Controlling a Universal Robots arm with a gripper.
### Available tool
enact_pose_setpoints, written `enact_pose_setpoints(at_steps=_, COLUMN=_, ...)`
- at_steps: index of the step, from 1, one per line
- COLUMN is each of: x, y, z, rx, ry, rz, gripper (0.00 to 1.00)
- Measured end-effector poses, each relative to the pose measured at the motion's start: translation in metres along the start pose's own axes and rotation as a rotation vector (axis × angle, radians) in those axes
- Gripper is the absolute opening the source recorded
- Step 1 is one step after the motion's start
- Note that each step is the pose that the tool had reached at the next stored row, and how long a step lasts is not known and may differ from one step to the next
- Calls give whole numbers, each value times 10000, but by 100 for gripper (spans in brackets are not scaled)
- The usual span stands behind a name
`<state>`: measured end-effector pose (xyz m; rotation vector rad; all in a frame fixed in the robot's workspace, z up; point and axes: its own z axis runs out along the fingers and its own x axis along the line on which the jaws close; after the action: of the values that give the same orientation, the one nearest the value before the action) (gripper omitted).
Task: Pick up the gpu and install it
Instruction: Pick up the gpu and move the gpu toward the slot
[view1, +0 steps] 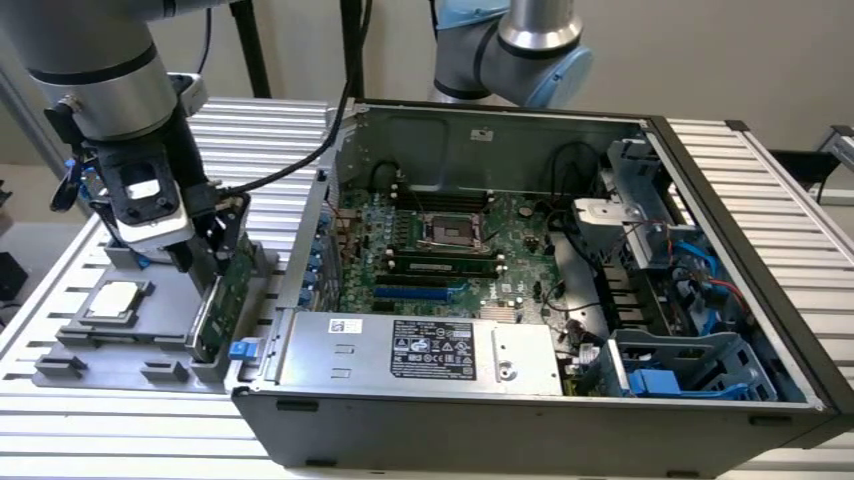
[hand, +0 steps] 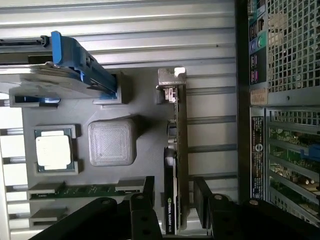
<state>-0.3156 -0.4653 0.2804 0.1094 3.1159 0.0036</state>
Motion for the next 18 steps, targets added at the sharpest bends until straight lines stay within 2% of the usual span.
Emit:
enact_pose_setpoints(at_steps=1, x=0, y=-1, z=18, rx=0, ry=1, rz=0, gripper=49)
enact_pose_setpoints(at_steps=2, x=1, y=-2, z=36, rx=0, ry=0, rz=1, gripper=49)
enact_pose_setpoints(at_steps=3, x=1, y=-3, z=54, rx=-1, ry=-4, rz=6, gripper=56)
enact_pose_setpoints(at_steps=5, x=1, y=-3, z=90, rx=-1, ry=-26, rz=28, gripper=56)
enact_pose_setpoints(at_steps=8, x=2, y=-3, z=129, rx=-5, ry=-99, rz=85, gripper=56)
enact_pose_setpoints(at_steps=13, x=26, y=-4, z=186, rx=-15, ry=-273, rz=199, gripper=56)
enact_pose_setpoints(at_steps=15, x=47, y=-5, z=221, rx=-18, ry=-317, rz=221, gripper=56)
enact_pose_setpoints(at_steps=18, x=54, y=-5, z=273, rx=-20, ry=-350, rz=236, gripper=56)
